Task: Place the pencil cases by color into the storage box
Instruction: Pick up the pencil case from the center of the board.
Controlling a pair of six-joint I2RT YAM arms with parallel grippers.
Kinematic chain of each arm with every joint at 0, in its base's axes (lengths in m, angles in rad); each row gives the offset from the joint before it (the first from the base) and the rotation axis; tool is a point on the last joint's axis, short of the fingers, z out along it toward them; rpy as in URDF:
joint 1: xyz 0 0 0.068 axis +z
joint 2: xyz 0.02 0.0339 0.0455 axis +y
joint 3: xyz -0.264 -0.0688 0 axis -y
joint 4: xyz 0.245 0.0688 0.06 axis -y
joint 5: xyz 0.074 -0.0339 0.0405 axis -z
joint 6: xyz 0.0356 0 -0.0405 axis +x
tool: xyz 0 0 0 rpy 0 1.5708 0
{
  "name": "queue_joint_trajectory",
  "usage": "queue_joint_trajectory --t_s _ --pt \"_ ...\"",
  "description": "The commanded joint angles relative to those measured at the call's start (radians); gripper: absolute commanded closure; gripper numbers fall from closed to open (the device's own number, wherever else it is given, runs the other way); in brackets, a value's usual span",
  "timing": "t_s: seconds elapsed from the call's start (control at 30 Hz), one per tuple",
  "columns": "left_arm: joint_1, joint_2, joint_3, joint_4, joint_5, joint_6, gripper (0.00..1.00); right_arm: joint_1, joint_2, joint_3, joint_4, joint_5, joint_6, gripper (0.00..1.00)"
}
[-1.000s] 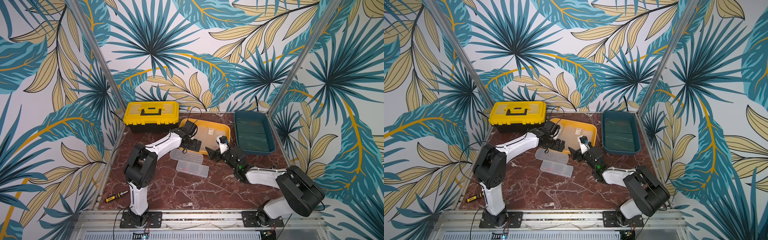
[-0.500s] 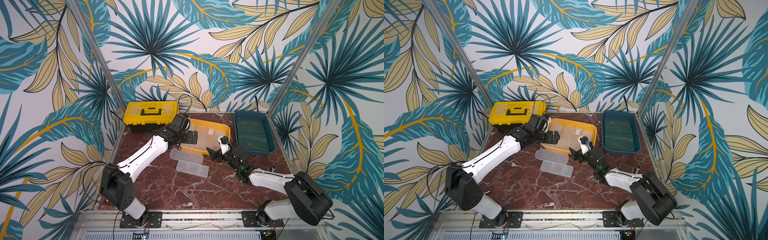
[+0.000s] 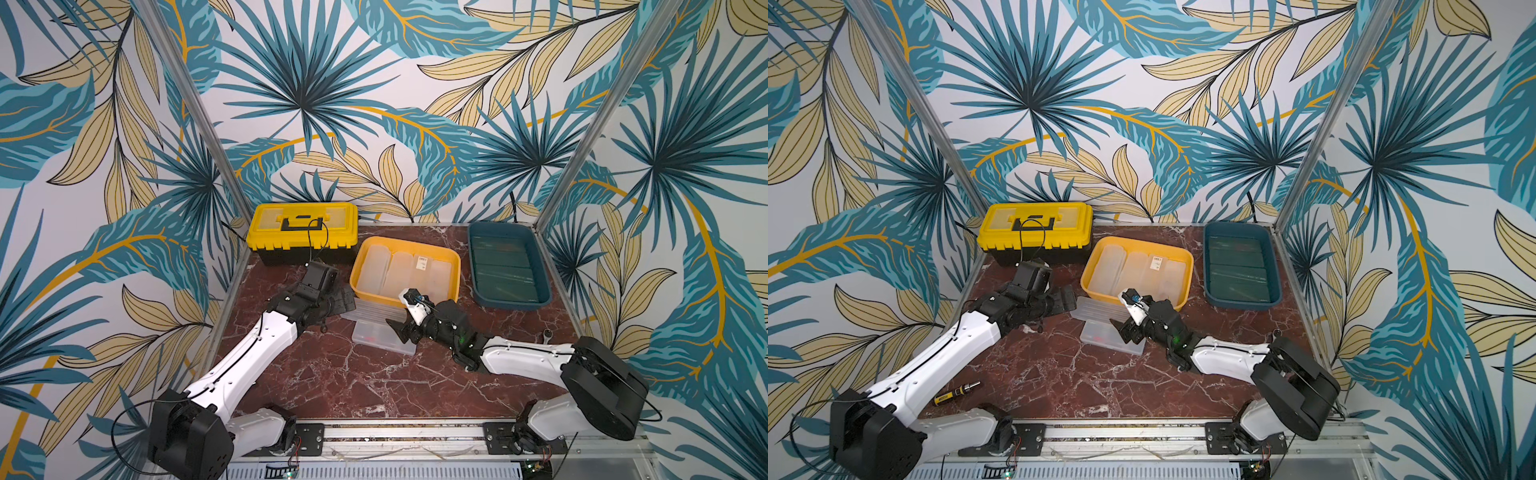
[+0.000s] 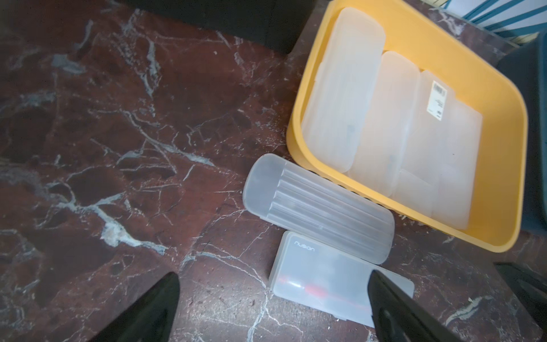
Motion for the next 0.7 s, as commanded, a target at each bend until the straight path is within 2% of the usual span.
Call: queue_joint_trajectory --t_s 0.0,0.1,0.3,0.37,0.5,0.67 --pt "0.012 0.018 -0.060 0.049 -0.006 -0.059 0.00 0.026 -0.006 -0.053 0.086 0.046 0.128 0.13" --pt "0.017 0.059 -0.078 0.101 0.030 -0.071 0.00 0.042 -0.056 -0.121 0.142 0.050 0.215 0.13" --pt "0.022 0.107 -0.145 0.228 0.103 -0.117 0.00 0.052 -0.066 -0.132 0.082 0.018 0.201 0.12" --pt "0.023 0.116 -0.158 0.247 0.125 -0.130 0.01 0.053 -0.060 -0.063 -0.050 0.008 0.197 0.12" --pt "0.022 0.113 -0.168 0.251 0.147 -0.134 0.00 0.054 -0.054 -0.018 -0.116 -0.028 0.177 0.12" --pt "0.022 0.050 -0.191 0.259 0.162 -0.119 0.00 0.052 -0.107 0.136 -0.494 -0.031 0.045 0.12"
